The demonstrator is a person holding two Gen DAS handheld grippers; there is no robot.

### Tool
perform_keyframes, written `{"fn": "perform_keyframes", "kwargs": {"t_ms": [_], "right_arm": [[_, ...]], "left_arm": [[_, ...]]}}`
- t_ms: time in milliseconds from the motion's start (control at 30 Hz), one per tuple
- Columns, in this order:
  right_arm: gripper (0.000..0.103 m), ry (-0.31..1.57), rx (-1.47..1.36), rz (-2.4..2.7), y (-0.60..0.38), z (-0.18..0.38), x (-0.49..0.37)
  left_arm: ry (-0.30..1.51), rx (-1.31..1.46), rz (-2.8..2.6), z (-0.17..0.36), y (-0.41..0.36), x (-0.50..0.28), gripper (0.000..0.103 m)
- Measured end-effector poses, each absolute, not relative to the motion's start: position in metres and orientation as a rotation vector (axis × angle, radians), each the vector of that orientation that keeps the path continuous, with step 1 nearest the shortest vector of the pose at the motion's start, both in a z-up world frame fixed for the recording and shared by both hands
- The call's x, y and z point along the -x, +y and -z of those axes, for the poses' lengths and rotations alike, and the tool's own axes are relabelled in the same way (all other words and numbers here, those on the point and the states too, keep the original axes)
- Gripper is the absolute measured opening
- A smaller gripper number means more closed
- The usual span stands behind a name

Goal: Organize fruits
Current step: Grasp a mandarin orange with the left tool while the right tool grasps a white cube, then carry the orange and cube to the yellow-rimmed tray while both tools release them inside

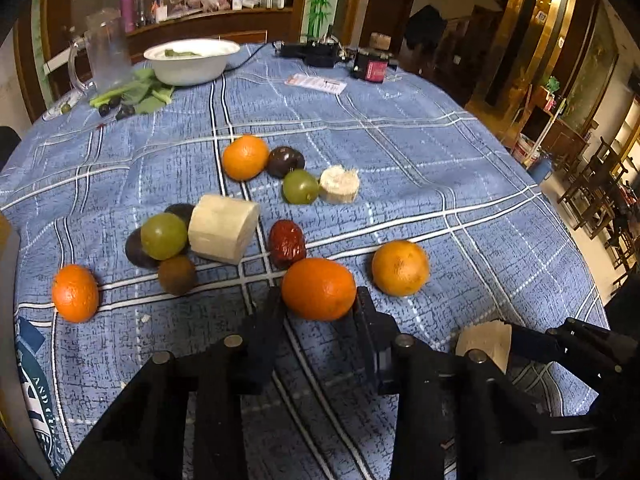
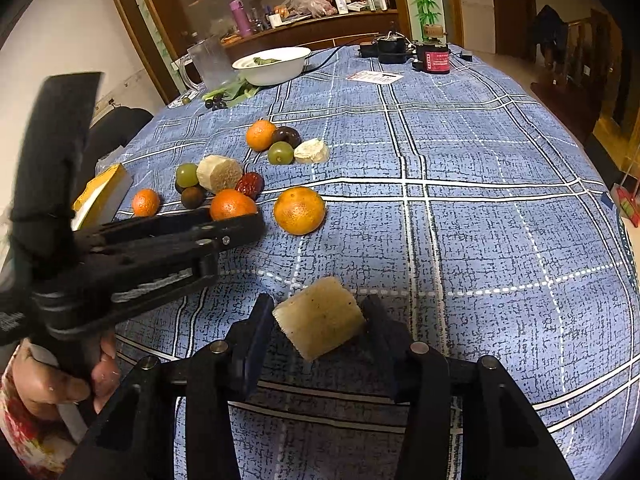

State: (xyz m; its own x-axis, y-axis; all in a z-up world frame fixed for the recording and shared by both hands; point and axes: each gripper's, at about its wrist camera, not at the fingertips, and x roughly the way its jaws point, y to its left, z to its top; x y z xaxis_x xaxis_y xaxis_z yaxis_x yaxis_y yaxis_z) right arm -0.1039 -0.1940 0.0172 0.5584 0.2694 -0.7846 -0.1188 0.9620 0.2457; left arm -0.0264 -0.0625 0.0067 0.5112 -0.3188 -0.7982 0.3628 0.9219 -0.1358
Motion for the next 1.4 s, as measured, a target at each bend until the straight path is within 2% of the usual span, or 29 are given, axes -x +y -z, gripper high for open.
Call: {"fn": "perform_keyframes", "kwargs": {"t_ms": [600, 967, 1167, 1400], "right_arm": [[0.048, 0.894, -0.123, -0.212, -0.178, -0.035, 0.129], [0.049, 0.738, -0.093, -0.401, -0.102, -0.126, 0.132], [0.049, 0.715, -0.050, -0.625, -0.004, -0.153, 0.121], [0.049, 0.829, 0.030, -0.784, 0.100, -0.102, 0.116]], "left_arm": [[0.714, 0.039, 0.387, -0.090, -0.003, 0.093, 0.033], [0.603, 0.163, 0.106, -0.133, 0.139, 0.127, 0.034], [0.637, 0.161, -0.135, -0.120, 0.225, 0.136, 0.034], [0.769, 0.231, -0.160, -0.068, 0.273, 0.123, 0.034]]}}
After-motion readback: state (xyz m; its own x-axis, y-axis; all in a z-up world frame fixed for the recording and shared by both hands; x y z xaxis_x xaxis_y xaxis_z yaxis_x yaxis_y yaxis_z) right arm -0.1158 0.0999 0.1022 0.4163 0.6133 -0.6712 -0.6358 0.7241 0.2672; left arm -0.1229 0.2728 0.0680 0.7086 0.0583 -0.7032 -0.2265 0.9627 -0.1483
